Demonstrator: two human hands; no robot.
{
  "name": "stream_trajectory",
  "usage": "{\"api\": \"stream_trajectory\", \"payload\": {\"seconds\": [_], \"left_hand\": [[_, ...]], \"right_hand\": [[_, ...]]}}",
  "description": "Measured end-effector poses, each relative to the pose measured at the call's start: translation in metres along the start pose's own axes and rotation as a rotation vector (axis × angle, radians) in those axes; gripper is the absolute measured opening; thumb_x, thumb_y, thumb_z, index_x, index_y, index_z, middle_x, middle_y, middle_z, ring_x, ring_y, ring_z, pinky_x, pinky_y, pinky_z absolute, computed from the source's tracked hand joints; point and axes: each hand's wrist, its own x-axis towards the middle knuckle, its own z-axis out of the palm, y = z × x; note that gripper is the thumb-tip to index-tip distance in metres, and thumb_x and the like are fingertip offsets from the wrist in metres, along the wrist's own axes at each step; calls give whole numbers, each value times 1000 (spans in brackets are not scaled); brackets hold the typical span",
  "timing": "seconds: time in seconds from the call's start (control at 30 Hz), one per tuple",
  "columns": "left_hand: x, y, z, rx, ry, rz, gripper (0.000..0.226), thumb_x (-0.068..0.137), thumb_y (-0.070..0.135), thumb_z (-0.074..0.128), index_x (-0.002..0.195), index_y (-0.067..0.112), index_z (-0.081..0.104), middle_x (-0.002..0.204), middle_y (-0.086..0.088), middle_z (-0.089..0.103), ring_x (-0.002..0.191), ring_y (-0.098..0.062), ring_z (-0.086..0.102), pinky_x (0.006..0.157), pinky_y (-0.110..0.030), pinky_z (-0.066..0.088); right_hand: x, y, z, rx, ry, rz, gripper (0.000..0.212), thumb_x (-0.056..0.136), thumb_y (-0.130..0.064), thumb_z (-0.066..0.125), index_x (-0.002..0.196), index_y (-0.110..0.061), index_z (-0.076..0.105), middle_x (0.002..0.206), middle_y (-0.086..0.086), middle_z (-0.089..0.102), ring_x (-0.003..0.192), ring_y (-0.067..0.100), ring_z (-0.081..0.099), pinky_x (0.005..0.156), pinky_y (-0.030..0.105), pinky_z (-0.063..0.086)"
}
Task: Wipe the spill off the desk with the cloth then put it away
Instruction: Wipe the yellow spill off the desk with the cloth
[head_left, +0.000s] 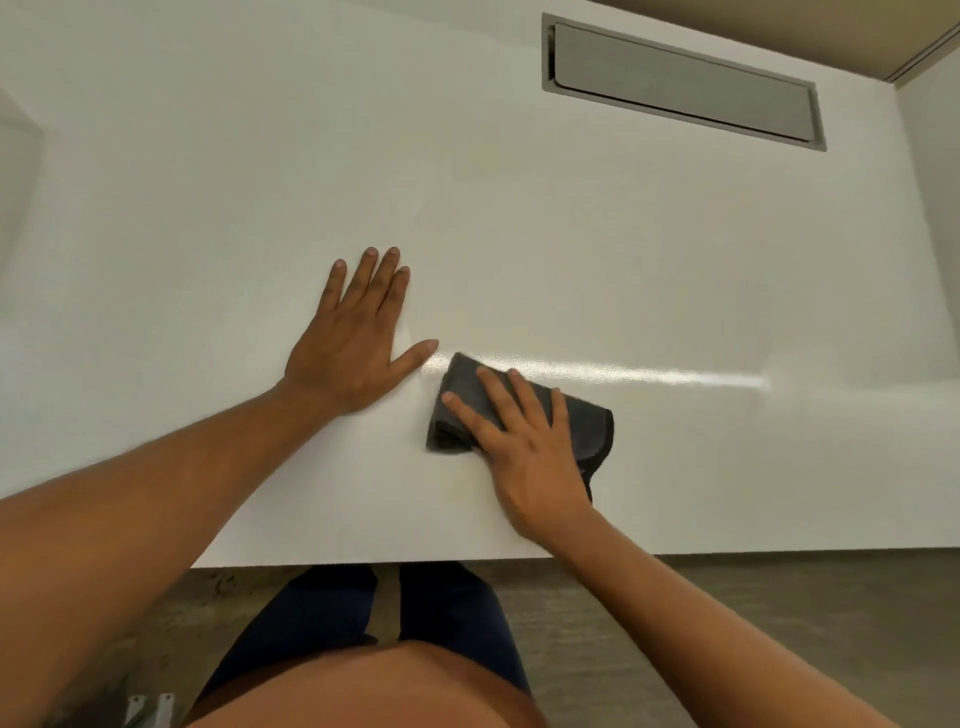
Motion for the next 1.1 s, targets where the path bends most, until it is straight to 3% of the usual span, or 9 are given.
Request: {"api": "stream_trajectory", "payload": {"seconds": [0.1,0.23,0.37,0.53,0.63,0.73,0.83,0.97,1.1], "left_hand": [[-1,0,1,-10,-6,2,95,104,75,21,168,5,14,180,-13,8,167,-31,3,135,-57,7],[-1,-1,1,-31,-11,4,96,103,76,19,168,6,13,180,-13,6,168,-30,1,135,-57,6],[-2,-1,3,-34,9,7,98,102,78,18,168,5,15,180,-14,8,168,-31,2,135,-58,5],[-2,-2,4,-37,13,22,100,101,78,15,167,3,16,179,-16,9,167,-34,4,135,-59,4],[-2,-3,5,-45,16,23,99,102,77,16,167,2,17,179,-16,9,167,-34,3,135,-59,3],[-3,-4,5,-50,24,26,98,103,76,18,167,2,17,179,-17,9,167,-34,3,134,-60,4],[-4,-4,3,-62,15,33,96,104,75,18,167,2,15,179,-17,8,167,-34,2,134,-60,3],[-3,-4,3,-60,17,38,94,106,73,15,167,2,15,178,-18,10,167,-35,5,134,-61,5],[-2,-5,4,-66,18,43,91,106,70,13,167,2,15,178,-18,10,167,-36,5,134,-60,6]], "right_hand": [[33,57,-12,-25,104,303,65,107,-25,49,162,-47,21,172,6,22,157,36,20,118,69,24],[58,67,-18,37,122,572,59,109,-28,43,162,-45,22,171,7,23,157,34,19,117,73,23],[17,-9,3,-7,142,413,66,108,-26,48,164,-44,17,175,4,15,160,34,13,121,71,18],[-69,-76,20,-29,12,275,96,93,-20,68,164,-45,9,176,3,8,162,34,4,122,72,16],[-86,-44,8,24,-24,285,71,100,-28,41,163,-47,14,176,2,11,162,32,4,125,67,11],[-62,18,-3,-6,39,502,66,106,-24,46,163,-45,20,173,5,19,160,34,15,120,68,23],[-13,50,-12,32,87,652,60,110,-28,43,163,-44,21,172,8,23,158,35,18,117,70,26],[14,0,-3,2,99,461,57,110,-31,44,162,-45,23,173,6,21,159,34,17,120,68,22],[-41,-54,15,-13,14,175,70,104,-27,55,162,-46,20,175,0,14,162,32,8,123,70,14]]}}
